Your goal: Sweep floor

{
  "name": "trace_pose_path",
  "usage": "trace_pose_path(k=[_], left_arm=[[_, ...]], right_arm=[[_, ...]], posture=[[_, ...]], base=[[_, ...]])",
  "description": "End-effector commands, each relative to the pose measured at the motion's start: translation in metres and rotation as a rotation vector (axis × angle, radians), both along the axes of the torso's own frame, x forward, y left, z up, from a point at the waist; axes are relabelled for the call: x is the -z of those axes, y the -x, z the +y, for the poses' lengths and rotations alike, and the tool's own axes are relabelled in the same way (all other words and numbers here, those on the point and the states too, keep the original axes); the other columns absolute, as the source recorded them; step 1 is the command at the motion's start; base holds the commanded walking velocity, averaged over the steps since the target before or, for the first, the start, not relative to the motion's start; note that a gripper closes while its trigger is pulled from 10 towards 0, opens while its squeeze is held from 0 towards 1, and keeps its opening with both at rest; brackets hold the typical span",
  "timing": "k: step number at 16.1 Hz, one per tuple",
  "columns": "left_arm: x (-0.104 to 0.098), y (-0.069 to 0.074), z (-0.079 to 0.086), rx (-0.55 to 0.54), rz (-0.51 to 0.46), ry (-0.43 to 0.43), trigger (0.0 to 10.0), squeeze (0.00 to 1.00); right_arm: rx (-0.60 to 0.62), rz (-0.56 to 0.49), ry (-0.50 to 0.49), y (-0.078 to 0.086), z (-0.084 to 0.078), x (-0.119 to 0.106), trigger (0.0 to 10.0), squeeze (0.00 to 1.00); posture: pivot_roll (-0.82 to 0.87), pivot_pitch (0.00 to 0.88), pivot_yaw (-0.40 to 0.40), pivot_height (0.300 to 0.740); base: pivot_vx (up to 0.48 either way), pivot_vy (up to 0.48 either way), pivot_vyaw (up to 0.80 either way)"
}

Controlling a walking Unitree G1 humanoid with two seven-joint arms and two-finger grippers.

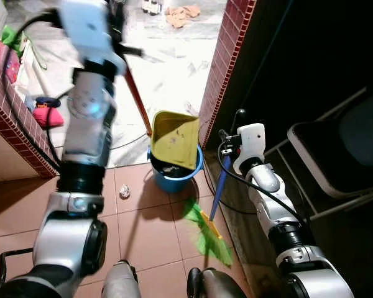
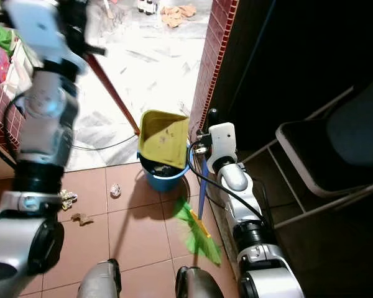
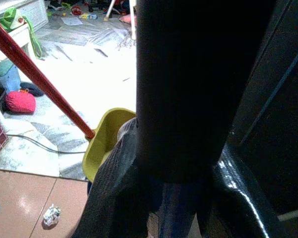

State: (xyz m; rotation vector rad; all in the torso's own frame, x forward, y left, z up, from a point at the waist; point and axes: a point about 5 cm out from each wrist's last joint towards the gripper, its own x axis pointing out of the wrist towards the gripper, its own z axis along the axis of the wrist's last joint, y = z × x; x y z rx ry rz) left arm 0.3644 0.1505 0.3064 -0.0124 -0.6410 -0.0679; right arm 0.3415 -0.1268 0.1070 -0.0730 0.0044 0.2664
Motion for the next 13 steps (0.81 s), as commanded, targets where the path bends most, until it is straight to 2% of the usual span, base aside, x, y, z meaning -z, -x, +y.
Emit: trace_pose_path(k=[1, 4, 6, 9, 12, 13], left_arm=[[-0.04, 0.01, 0.006, -0.01, -0.151, 0.054, 10.0, 0.0], [-0.071, 0.018, 0.025, -0.063, -0.218, 0.051, 10.0, 0.0], [-0.076, 0.019, 0.036, -0.11, -0.233, 0.01, 10.0, 0.0], [-0.068, 0.021, 0.055, -0.228, -0.216, -0.095, 10.0, 0.0], [-0.057, 0.023, 0.069, -0.311, -0.183, -0.124, 10.0, 0.0], [-0.049, 0.024, 0.071, -0.334, -0.168, -0.159, 10.0, 0.0]], right_arm=[[0.005, 0.007, 0.014, -0.001, -0.003, 0.001, 10.0, 0.0], [0.004, 0.01, 0.011, -0.001, -0.003, 0.002, 10.0, 0.0], [0.004, 0.01, 0.01, -0.001, -0.002, 0.003, 10.0, 0.0], [-0.001, 0.014, 0.008, -0.001, -0.001, 0.004, 10.0, 0.0], [-0.006, 0.021, 0.007, 0.0, -0.001, 0.006, 10.0, 0.0], [-0.008, 0.024, 0.006, 0.0, -0.001, 0.006, 10.0, 0.0]], posture=[[-0.01, 0.094, -0.108, 0.74], [0.0, 0.093, -0.108, 0.74], [0.0, 0.092, -0.106, 0.74], [0.01, 0.092, -0.107, 0.74], [0.01, 0.092, -0.111, 0.74], [0.01, 0.092, -0.111, 0.74]], base=[[0.0, 0.0, 0.0], [0.0, 0.0, 0.0], [0.0, 0.0, 0.0], [0.0, 0.0, 0.0], [0.0, 0.0, 0.0], [0.0, 0.0, 0.0]])
